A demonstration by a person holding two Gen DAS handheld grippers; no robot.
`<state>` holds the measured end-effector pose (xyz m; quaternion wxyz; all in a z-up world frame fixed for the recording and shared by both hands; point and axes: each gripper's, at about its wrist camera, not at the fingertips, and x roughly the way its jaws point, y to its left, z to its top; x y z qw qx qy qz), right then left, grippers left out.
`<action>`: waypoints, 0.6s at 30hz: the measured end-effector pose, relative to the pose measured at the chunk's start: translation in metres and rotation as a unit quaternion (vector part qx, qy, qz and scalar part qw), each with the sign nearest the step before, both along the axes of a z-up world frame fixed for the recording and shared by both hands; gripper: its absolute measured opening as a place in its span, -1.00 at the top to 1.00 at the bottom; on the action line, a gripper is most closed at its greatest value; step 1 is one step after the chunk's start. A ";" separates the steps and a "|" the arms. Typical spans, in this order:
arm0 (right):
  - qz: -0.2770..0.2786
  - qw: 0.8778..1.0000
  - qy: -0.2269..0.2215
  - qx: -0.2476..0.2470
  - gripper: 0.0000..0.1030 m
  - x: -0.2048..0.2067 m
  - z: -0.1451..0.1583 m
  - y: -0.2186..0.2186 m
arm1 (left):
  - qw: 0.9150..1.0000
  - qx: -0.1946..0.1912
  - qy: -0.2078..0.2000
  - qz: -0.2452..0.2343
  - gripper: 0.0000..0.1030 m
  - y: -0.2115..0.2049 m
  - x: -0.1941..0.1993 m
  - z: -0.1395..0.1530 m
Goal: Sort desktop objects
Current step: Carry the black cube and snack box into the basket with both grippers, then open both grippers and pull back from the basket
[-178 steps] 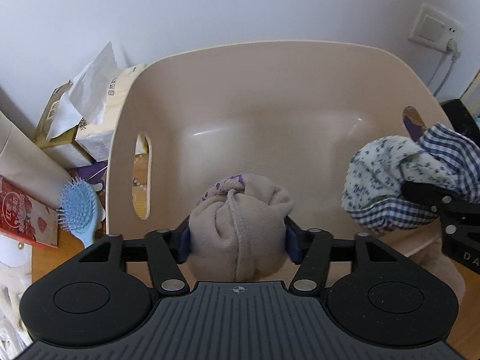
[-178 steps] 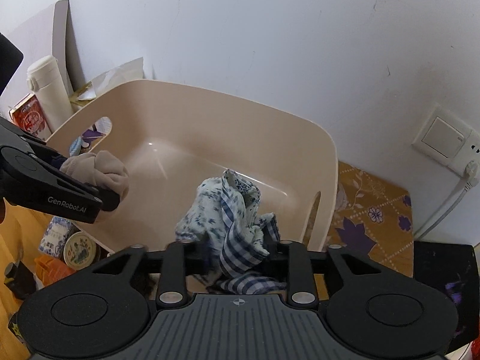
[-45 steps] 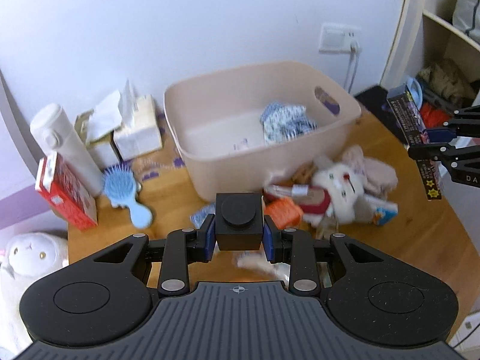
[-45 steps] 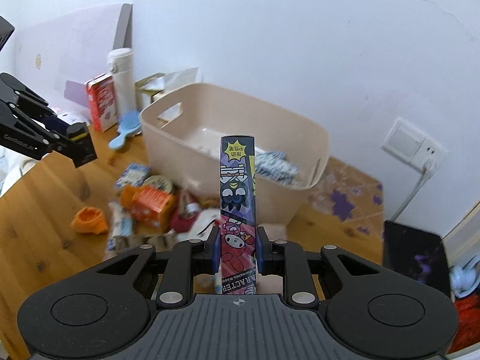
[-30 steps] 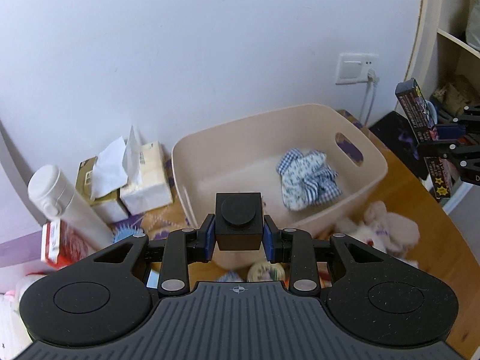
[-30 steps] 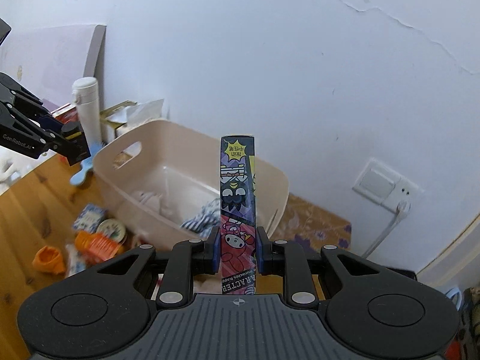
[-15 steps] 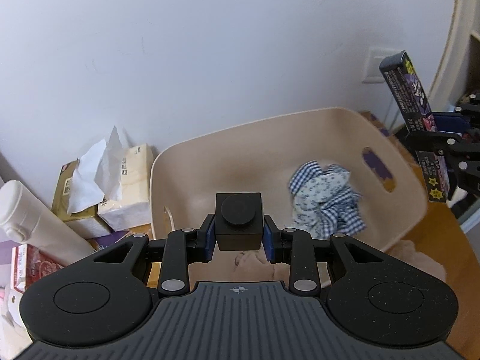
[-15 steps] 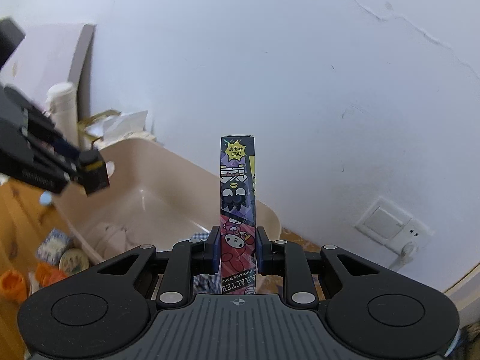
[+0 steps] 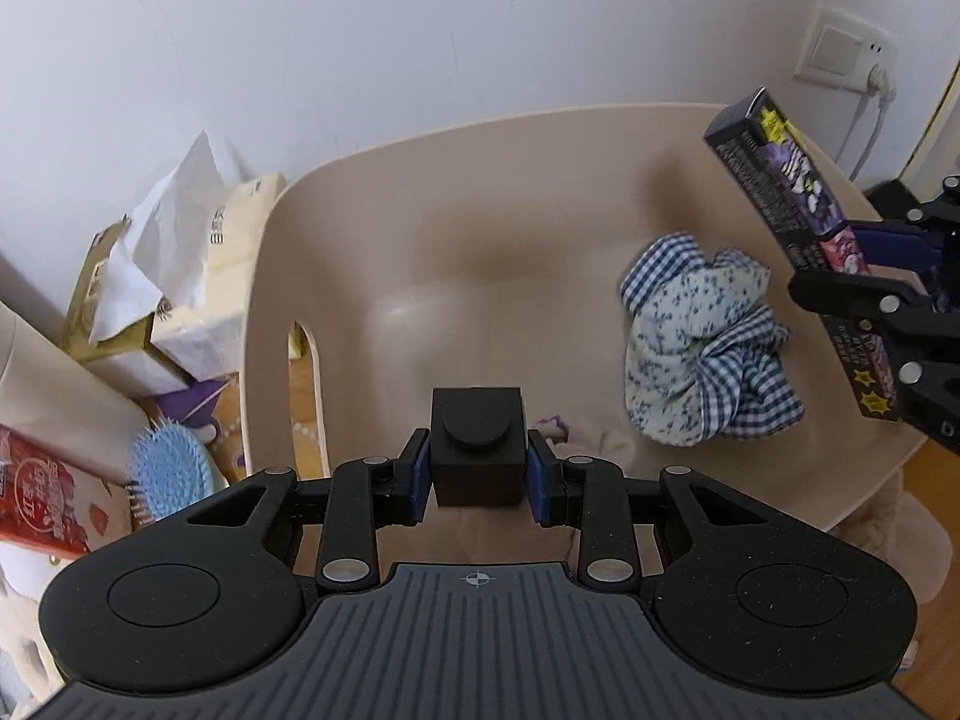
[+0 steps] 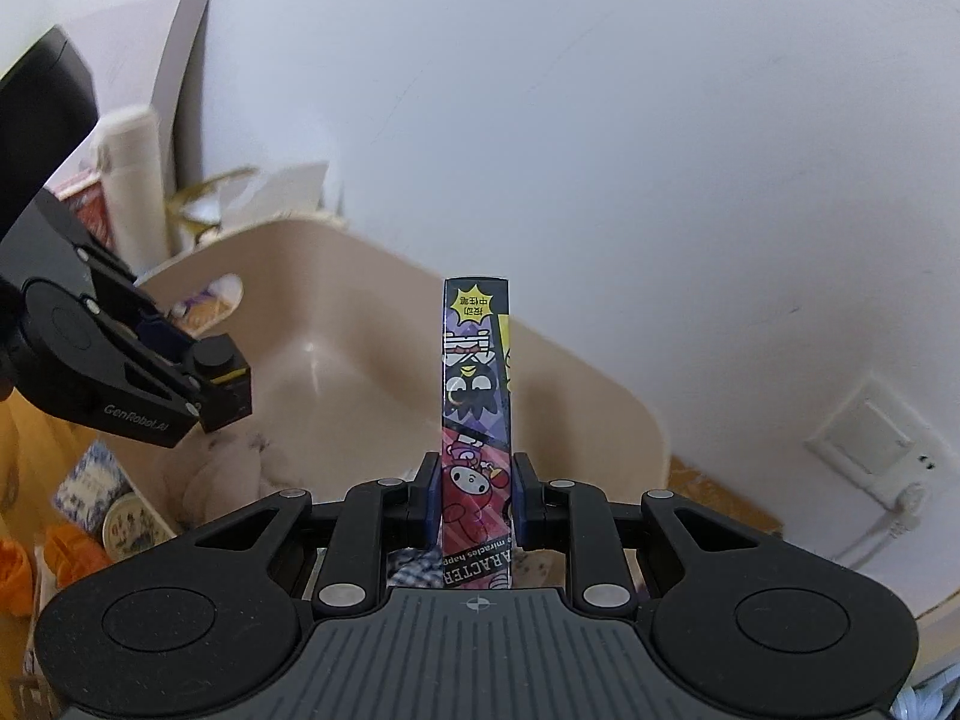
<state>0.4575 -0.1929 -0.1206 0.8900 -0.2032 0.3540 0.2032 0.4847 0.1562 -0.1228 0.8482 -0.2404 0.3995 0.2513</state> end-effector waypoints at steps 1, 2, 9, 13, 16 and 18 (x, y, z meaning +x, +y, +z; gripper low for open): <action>0.003 1.000 0.004 -0.002 0.58 0.000 -0.003 0.001 | 1.000 -0.002 -0.001 0.003 0.34 0.000 -0.001 -0.001; 0.004 1.000 0.008 -0.003 0.58 0.001 -0.006 0.002 | 1.000 -0.004 0.000 0.004 0.30 0.000 -0.002 -0.002; -0.004 0.999 0.032 0.002 0.21 0.005 -0.018 0.003 | 1.000 -0.002 -0.010 0.009 -0.31 -0.003 -0.008 0.004; -0.010 0.999 0.030 0.008 -0.05 0.003 -0.016 0.005 | 1.000 -0.001 -0.016 0.021 -0.46 -0.006 -0.015 0.008; -0.021 0.999 0.028 0.018 -0.28 -0.002 -0.010 0.003 | 0.999 0.001 -0.022 0.030 -0.50 -0.009 -0.024 0.013; -0.028 0.999 0.028 0.027 -0.39 -0.006 -0.006 0.001 | 0.999 0.003 -0.027 0.035 -0.52 -0.011 -0.031 0.016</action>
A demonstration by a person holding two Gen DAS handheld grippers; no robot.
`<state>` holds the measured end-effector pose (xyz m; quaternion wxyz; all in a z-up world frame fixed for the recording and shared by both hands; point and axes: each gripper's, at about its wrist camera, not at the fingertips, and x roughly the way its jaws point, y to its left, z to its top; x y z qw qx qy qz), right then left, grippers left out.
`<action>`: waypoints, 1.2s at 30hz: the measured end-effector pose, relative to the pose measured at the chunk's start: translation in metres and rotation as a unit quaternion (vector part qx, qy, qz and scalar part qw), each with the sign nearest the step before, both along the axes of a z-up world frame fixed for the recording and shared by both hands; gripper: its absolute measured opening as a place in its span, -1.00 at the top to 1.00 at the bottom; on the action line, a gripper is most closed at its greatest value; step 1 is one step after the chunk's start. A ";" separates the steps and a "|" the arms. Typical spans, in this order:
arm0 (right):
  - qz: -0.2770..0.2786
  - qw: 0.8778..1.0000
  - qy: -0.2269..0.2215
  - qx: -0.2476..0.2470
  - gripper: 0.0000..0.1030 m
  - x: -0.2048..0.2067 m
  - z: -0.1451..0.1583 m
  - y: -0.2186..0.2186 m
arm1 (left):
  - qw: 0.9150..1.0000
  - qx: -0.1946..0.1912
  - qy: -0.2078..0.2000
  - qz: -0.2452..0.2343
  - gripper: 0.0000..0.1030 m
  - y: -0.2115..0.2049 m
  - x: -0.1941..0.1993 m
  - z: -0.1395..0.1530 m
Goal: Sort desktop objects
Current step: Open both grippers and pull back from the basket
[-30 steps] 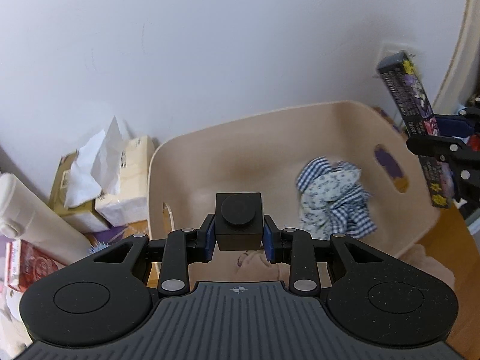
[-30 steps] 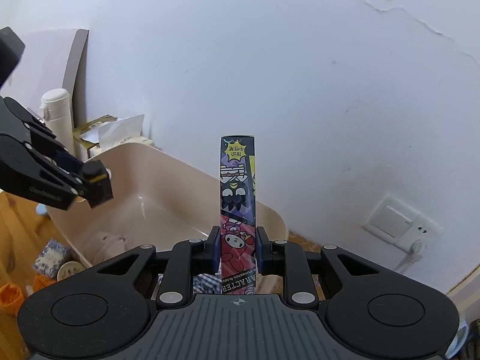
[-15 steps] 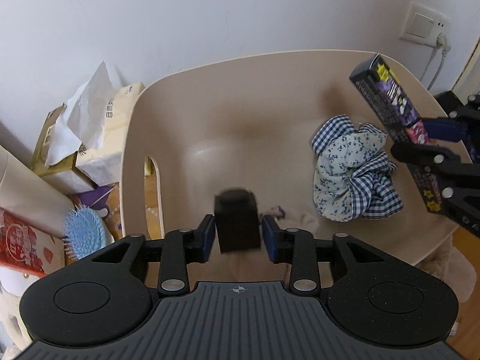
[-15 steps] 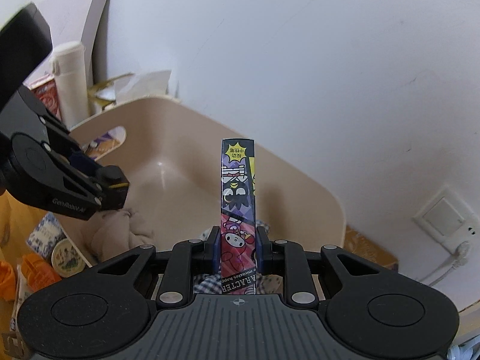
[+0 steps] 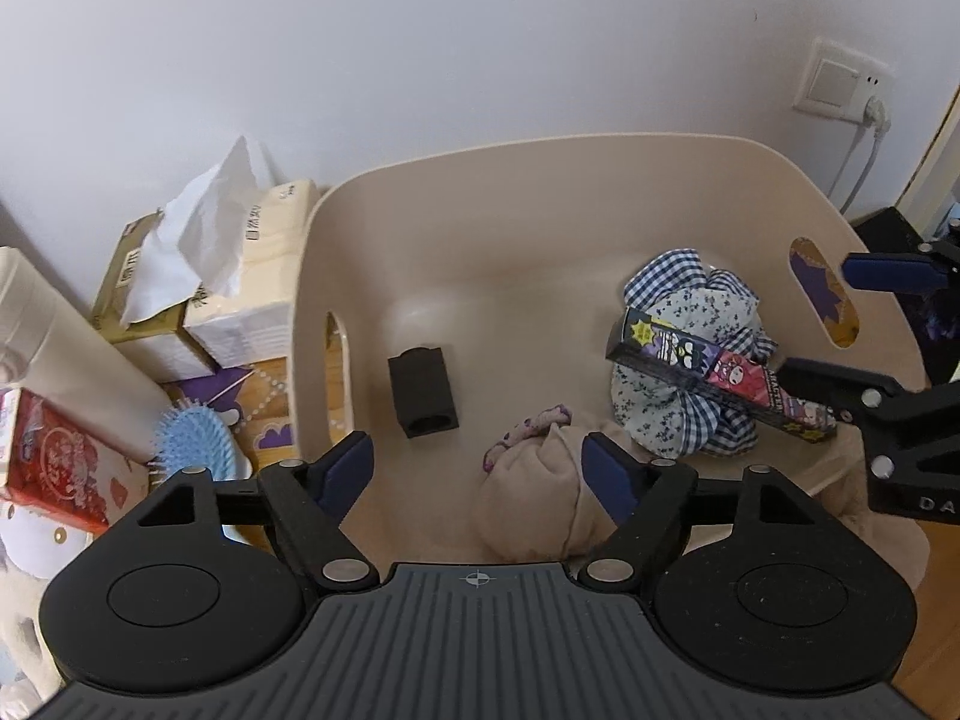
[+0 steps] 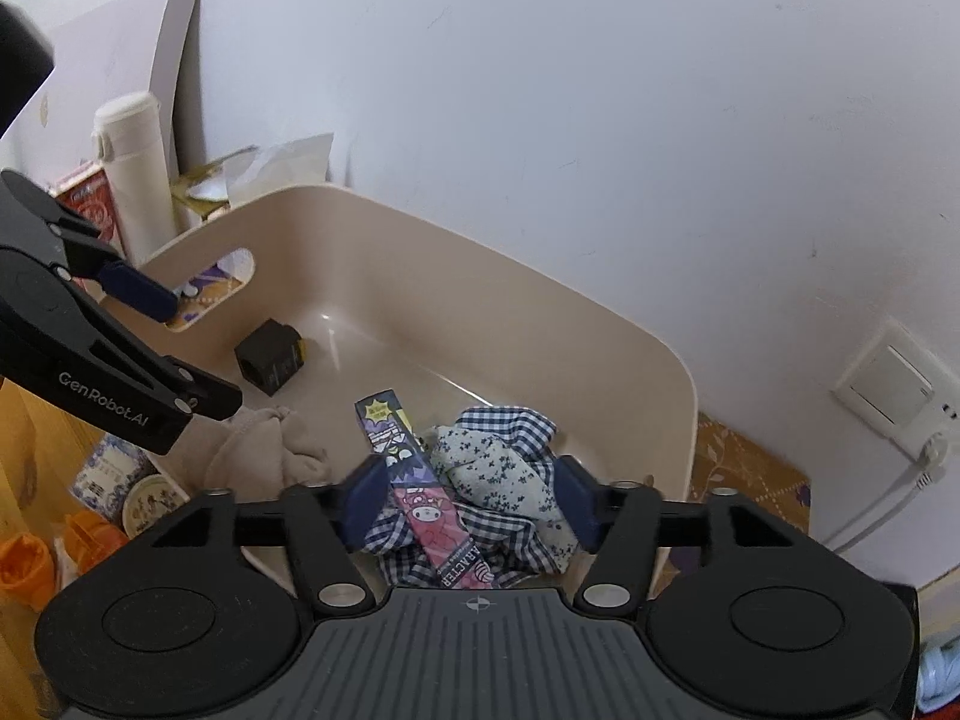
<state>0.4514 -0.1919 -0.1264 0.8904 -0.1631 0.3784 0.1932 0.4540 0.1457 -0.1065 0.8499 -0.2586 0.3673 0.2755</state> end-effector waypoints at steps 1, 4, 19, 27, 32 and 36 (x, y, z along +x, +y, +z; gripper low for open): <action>-0.005 1.000 0.001 0.006 -0.48 -0.003 0.003 -0.001 | 1.000 0.000 -0.003 0.001 -0.54 -0.001 -0.004 0.002; -0.019 1.000 0.000 0.023 -0.64 -0.014 0.010 -0.006 | 1.000 0.005 -0.015 0.014 -0.61 -0.005 -0.016 0.008; -0.061 0.997 0.002 0.055 -1.00 -0.093 0.033 -0.008 | 0.998 0.028 -0.043 0.028 -0.65 -0.039 -0.082 0.023; -0.048 0.997 0.029 0.046 -1.00 -0.134 0.024 0.000 | 0.999 0.016 -0.020 0.025 -0.65 -0.062 -0.109 -0.002; -0.041 0.997 0.053 0.046 -1.00 -0.154 0.012 0.005 | 1.000 0.005 -0.007 0.023 -0.65 -0.076 -0.120 -0.021; -0.037 0.995 0.077 0.054 -1.00 -0.168 0.001 0.008 | 0.999 0.024 0.002 0.022 -0.65 -0.090 -0.124 -0.032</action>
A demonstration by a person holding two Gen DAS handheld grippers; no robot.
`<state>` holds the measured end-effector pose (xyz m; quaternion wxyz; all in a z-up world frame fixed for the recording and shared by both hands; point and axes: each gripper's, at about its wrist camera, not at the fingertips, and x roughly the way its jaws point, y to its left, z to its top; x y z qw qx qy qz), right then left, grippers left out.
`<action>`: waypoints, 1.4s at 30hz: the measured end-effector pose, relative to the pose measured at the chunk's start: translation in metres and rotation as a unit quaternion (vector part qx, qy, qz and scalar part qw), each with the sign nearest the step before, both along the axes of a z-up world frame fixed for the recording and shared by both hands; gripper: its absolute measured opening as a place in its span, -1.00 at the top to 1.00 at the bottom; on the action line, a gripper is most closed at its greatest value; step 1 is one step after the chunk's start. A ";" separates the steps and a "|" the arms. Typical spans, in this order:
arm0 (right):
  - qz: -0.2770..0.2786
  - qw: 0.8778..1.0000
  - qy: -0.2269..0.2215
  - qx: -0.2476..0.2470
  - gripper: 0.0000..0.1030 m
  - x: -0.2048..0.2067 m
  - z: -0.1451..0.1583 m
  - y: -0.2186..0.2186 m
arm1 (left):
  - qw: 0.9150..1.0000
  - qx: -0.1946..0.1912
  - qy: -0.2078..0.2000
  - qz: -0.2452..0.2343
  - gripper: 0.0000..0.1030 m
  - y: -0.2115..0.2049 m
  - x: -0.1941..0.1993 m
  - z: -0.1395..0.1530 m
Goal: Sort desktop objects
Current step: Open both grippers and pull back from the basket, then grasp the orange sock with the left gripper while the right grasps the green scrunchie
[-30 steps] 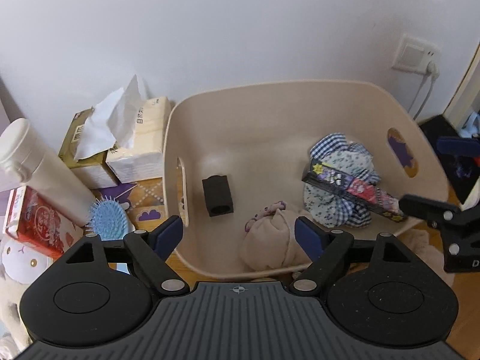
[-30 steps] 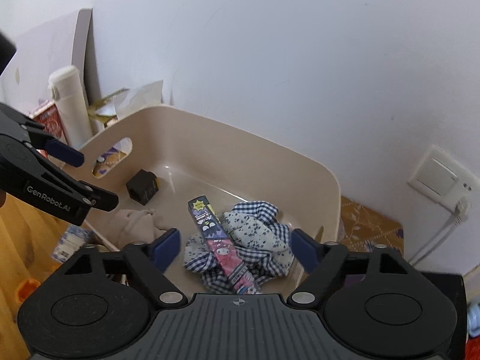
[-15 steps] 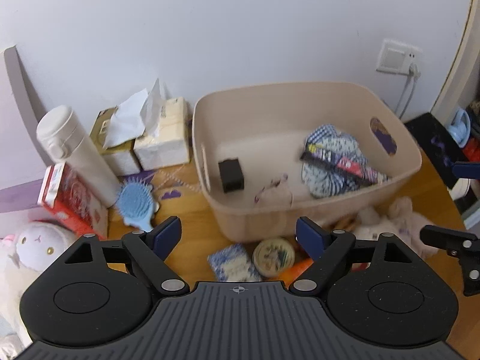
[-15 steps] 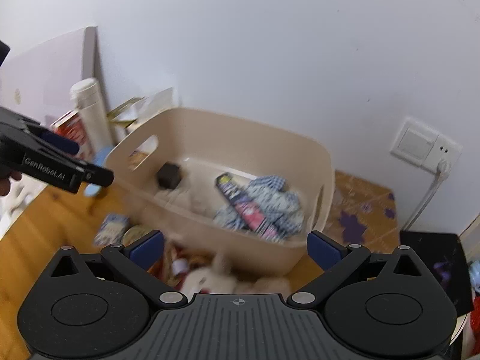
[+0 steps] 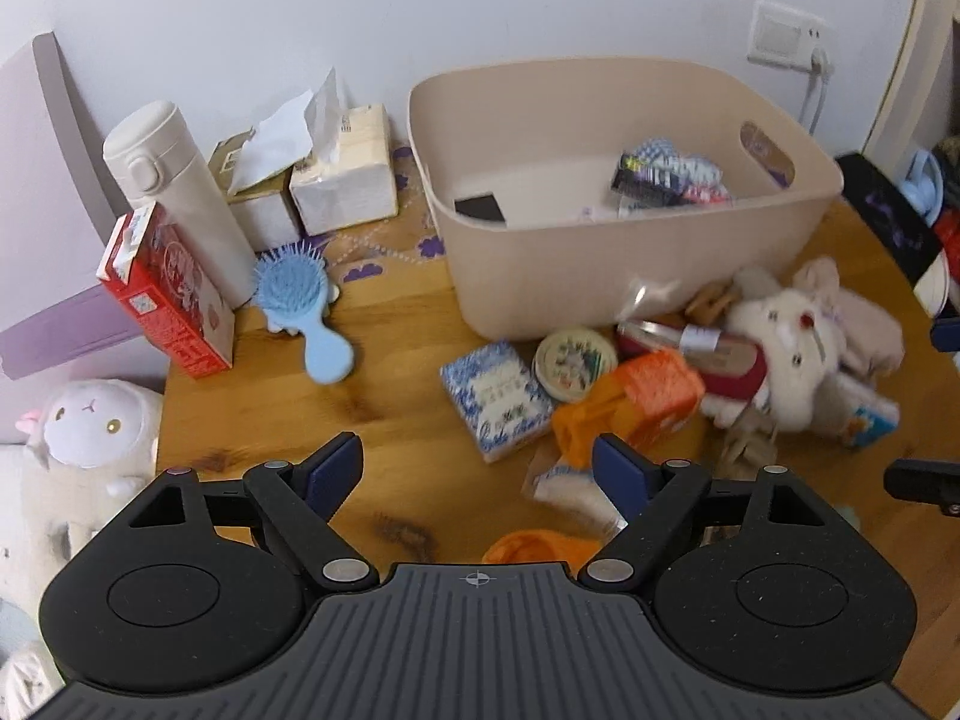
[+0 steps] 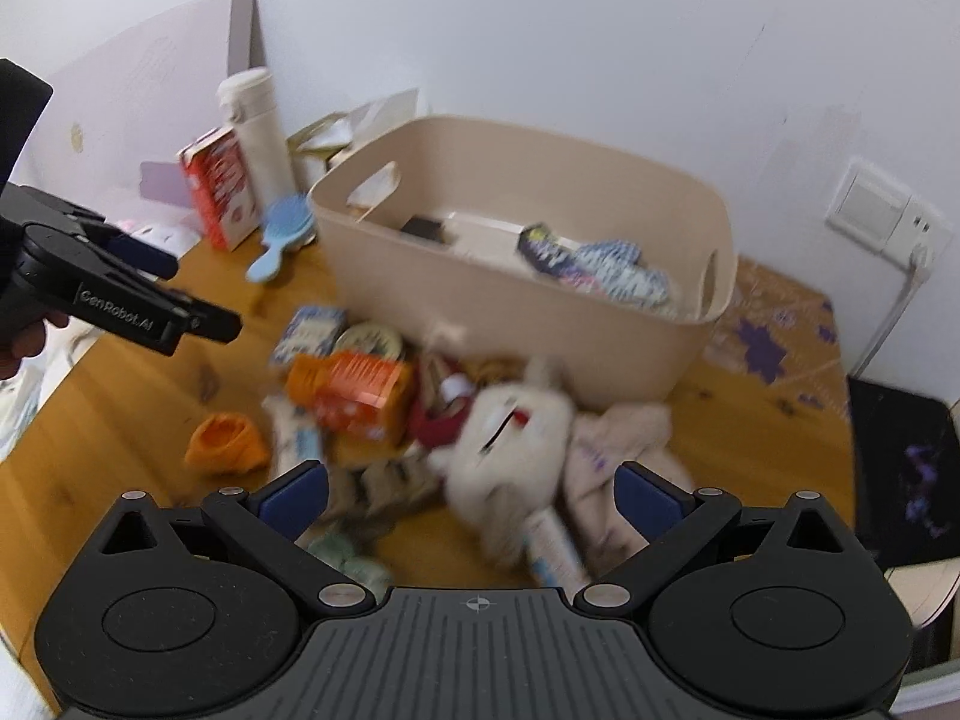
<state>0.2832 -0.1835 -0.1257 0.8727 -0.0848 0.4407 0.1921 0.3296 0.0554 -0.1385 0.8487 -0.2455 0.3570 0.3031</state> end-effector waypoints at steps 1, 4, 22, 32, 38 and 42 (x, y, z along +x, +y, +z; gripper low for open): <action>-0.001 1.000 0.005 0.002 -1.00 -0.002 -0.003 0.000 | 1.000 -0.003 0.002 -0.003 -0.65 -0.002 0.000 -0.003; -0.004 1.000 0.021 0.006 -1.00 -0.010 -0.013 0.002 | 1.000 -0.012 0.008 -0.010 -0.65 -0.009 -0.001 -0.012; -0.021 0.997 0.078 0.018 -0.99 -0.024 -0.060 0.007 | 0.996 -0.070 0.055 -0.002 -0.65 -0.021 0.009 -0.070; -0.004 0.996 0.089 0.015 -0.63 -0.022 -0.080 0.012 | 0.997 -0.061 0.041 0.009 -0.53 -0.015 0.020 -0.080; 0.000 0.995 0.101 0.023 -0.19 -0.018 -0.086 0.012 | 0.997 -0.077 0.025 0.000 -0.06 -0.017 0.030 -0.081; 0.010 0.994 0.103 0.027 0.11 -0.018 -0.087 0.014 | 0.997 -0.076 0.021 -0.005 0.28 -0.021 0.032 -0.079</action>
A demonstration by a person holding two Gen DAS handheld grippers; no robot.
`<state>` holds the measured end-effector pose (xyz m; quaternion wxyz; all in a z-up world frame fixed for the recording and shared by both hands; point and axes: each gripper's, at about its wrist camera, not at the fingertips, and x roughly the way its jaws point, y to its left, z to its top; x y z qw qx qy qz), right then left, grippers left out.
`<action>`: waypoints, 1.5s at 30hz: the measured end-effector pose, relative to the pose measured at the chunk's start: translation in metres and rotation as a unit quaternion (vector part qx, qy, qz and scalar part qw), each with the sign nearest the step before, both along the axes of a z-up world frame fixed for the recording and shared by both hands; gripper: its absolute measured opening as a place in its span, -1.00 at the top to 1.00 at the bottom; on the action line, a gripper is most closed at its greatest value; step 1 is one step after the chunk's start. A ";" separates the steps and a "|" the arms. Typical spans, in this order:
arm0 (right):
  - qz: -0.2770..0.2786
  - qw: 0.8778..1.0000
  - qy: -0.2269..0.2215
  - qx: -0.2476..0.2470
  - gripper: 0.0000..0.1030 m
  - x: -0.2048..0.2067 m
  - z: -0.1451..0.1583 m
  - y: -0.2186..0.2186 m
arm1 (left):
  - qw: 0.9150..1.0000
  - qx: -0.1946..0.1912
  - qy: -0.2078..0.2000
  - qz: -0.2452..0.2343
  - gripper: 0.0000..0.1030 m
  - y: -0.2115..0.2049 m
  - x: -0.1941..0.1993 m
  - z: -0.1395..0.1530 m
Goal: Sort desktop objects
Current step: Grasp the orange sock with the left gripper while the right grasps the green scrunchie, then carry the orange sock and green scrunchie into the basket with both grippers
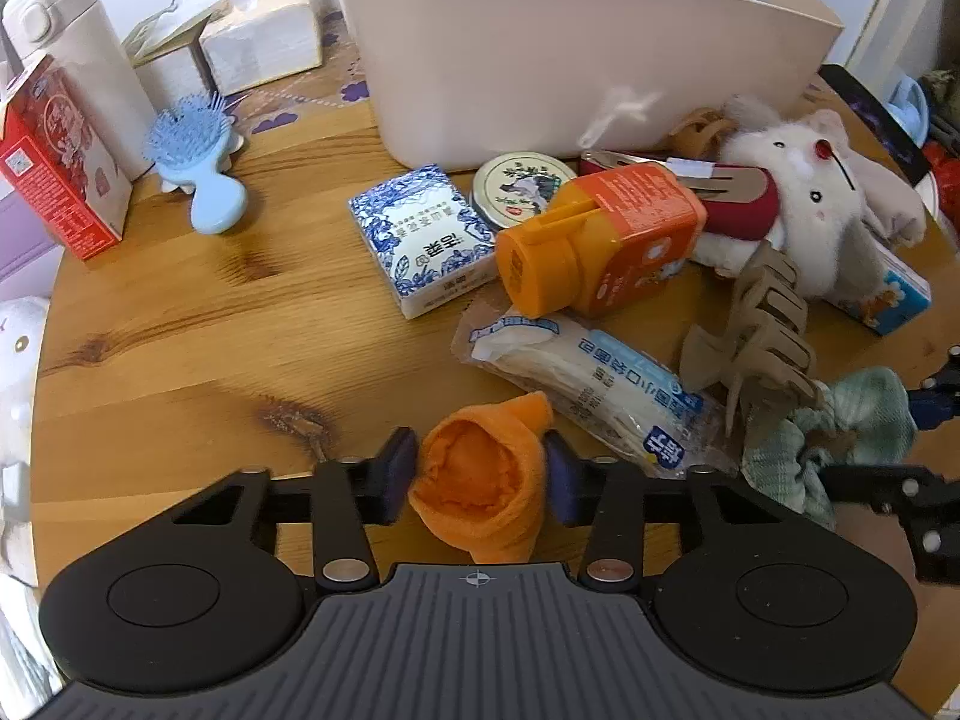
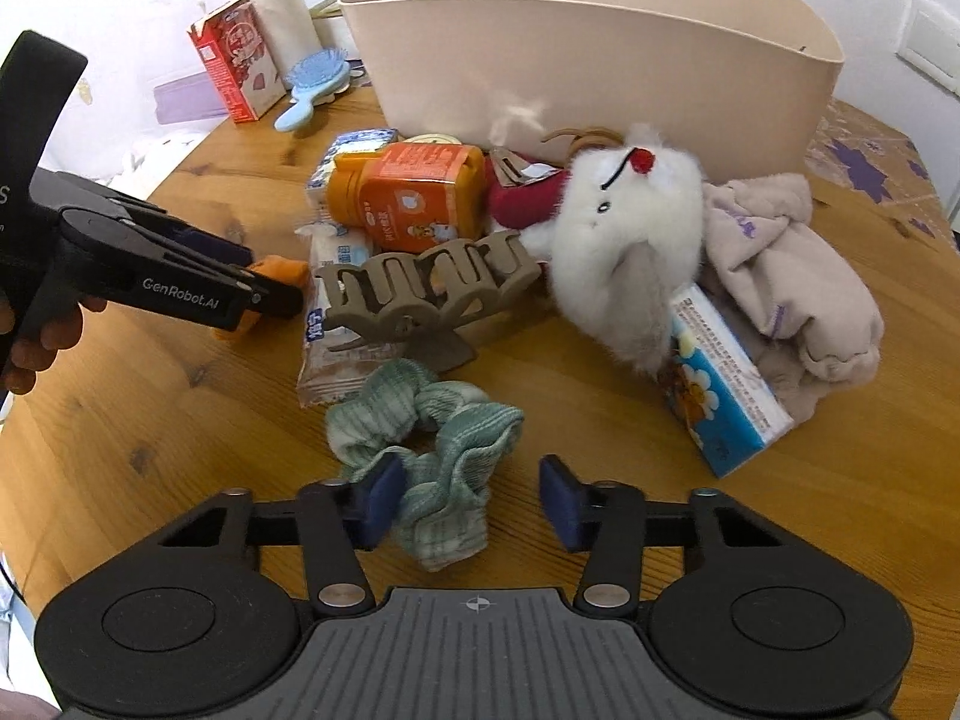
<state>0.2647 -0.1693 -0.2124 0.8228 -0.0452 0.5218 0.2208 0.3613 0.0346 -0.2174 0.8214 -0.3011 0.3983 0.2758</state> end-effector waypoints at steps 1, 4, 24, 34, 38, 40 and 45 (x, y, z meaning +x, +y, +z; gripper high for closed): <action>0.002 1.000 0.000 0.001 0.22 0.000 0.000 0.001 | 1.000 0.000 -0.001 -0.001 0.42 -0.001 0.000 0.001; 0.006 1.000 -0.001 0.003 0.47 -0.001 0.000 0.003 | 1.000 -0.005 0.001 0.002 0.59 -0.002 -0.001 0.000; -0.022 0.999 -0.026 0.006 0.70 -0.029 0.027 -0.004 | 1.000 0.007 -0.011 -0.003 0.74 -0.032 -0.029 0.017; -0.048 0.996 -0.067 0.025 0.72 -0.038 0.062 -0.018 | 0.999 0.043 -0.024 0.001 0.73 -0.040 -0.039 0.042; -0.049 0.994 -0.092 0.027 0.72 -0.036 0.081 -0.019 | 0.998 0.056 -0.030 0.014 0.73 -0.033 -0.045 0.053; -0.049 0.993 -0.102 0.028 0.72 -0.034 0.089 -0.020 | 0.997 0.064 -0.035 0.018 0.74 -0.028 -0.048 0.060; -0.050 0.990 -0.127 0.027 0.72 -0.026 0.108 -0.022 | 0.995 0.087 -0.047 0.031 0.73 -0.015 -0.051 0.081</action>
